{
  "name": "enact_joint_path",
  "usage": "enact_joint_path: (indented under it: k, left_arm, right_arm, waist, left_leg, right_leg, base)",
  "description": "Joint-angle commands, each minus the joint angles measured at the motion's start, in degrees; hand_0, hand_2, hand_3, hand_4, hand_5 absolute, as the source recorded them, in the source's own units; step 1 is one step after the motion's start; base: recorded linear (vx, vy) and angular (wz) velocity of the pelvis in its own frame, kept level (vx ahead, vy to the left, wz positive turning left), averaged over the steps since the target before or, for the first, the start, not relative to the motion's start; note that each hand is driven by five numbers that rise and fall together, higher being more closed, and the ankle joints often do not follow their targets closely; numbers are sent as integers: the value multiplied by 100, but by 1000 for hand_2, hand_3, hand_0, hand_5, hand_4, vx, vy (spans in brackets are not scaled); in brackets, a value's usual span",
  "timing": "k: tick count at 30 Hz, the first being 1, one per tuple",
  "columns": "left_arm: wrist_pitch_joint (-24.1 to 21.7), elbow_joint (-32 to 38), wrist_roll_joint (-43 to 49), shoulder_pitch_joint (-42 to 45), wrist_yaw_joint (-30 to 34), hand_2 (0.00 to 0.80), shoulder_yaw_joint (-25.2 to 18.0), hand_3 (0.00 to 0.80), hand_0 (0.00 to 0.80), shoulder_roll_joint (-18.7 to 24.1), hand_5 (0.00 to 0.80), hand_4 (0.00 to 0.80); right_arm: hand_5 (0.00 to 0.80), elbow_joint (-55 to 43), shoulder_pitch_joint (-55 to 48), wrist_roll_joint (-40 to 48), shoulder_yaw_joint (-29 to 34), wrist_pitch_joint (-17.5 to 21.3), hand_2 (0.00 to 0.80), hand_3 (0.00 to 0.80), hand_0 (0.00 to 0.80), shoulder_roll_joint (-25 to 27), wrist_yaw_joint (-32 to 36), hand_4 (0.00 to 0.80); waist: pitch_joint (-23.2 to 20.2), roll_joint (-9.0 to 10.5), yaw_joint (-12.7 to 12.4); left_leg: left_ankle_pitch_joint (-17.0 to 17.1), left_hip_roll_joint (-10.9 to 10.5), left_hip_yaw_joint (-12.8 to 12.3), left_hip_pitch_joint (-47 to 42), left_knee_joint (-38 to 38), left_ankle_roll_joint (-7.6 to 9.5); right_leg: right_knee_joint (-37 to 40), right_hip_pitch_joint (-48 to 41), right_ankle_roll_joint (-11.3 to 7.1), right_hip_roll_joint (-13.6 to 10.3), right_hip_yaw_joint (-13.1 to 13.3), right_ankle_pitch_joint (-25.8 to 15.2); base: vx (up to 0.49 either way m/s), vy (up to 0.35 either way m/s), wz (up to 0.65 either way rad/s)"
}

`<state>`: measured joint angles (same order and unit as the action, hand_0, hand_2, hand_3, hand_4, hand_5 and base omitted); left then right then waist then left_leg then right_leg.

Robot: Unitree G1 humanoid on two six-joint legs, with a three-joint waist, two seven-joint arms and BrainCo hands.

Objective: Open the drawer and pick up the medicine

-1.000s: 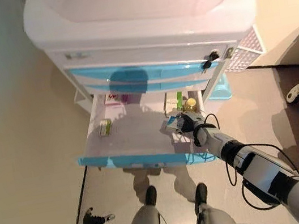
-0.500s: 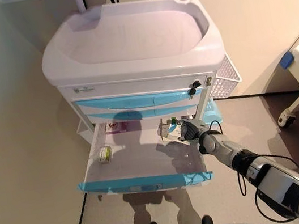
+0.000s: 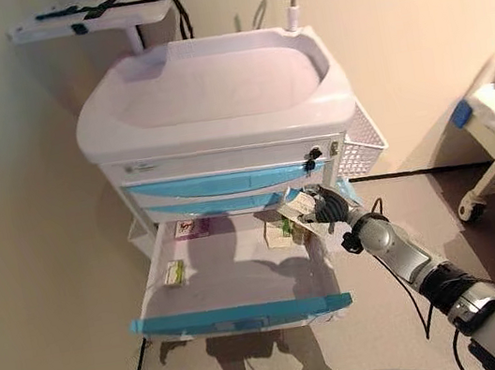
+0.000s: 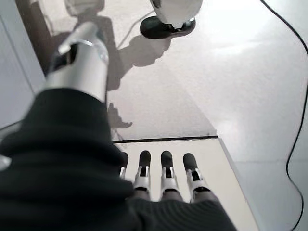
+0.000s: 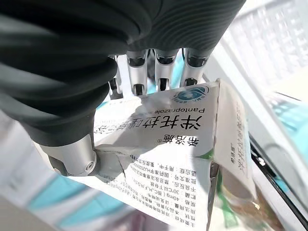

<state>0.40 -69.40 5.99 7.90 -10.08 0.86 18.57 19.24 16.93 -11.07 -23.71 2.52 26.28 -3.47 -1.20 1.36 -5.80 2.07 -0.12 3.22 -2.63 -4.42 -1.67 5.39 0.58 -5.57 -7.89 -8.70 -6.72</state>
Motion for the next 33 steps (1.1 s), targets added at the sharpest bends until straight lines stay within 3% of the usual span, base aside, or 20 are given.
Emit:
enact_joint_path:
  k: [1, 10, 18, 26, 33]
  left_arm:
    - [-2, -418, 255, -259, -43, 0, -116, 0, 0, 104, 0, 0]
    - [28, -356, 350, -162, -62, 0, -222, 0, 0, 37, 0, 0]
    - [64, -294, 423, -82, -72, 0, -68, 0, 0, 14, 0, 0]
    - [99, -332, 367, -76, -115, 0, 120, 0, 0, 83, 0, 0]
    - [122, -386, 252, -96, -158, 0, 353, 0, 0, 151, 0, 0]
  right_arm:
    - [800, -779, -91, 443, 367, 388, 800, 800, 800, 174, -13, 800]
    - [800, -1826, -462, 869, 1010, 500, 800, 800, 800, 304, -59, 800]
    - [800, -1580, 329, 659, 1139, 415, 800, 800, 800, 398, -496, 800]
    - [800, -918, 1680, 492, 779, 246, 800, 800, 800, 590, -864, 800]
    - [800, 116, 3102, 409, 69, 93, 800, 800, 800, 774, -1003, 800]
  waist:
    - [-135, 90, -15]
    - [-172, 82, 57]
    - [-171, 125, -36]
    - [-87, 207, -185]
    - [11, 346, -322]
  left_leg:
    - [117, -181, 351, 401, 40, 89]
    - [84, -153, 349, 346, 32, 84]
    - [66, -154, 378, 327, 33, 95]
    - [61, -163, 445, 340, 39, 105]
    - [61, -165, 493, 377, 56, 110]
  right_leg:
    - [-233, -162, -265, 104, -164, 287]
    - [-234, -207, -247, 128, -178, 324]
    - [-229, -224, -235, 143, -184, 336]
    - [-242, -221, -233, 133, -217, 332]
    - [-261, -213, -230, 142, -254, 330]
  base:
    - [0, 0, 0]
    - [0, 0, 0]
    - [0, 0, 0]
    - [0, 0, 0]
    - [8, -3, 3]
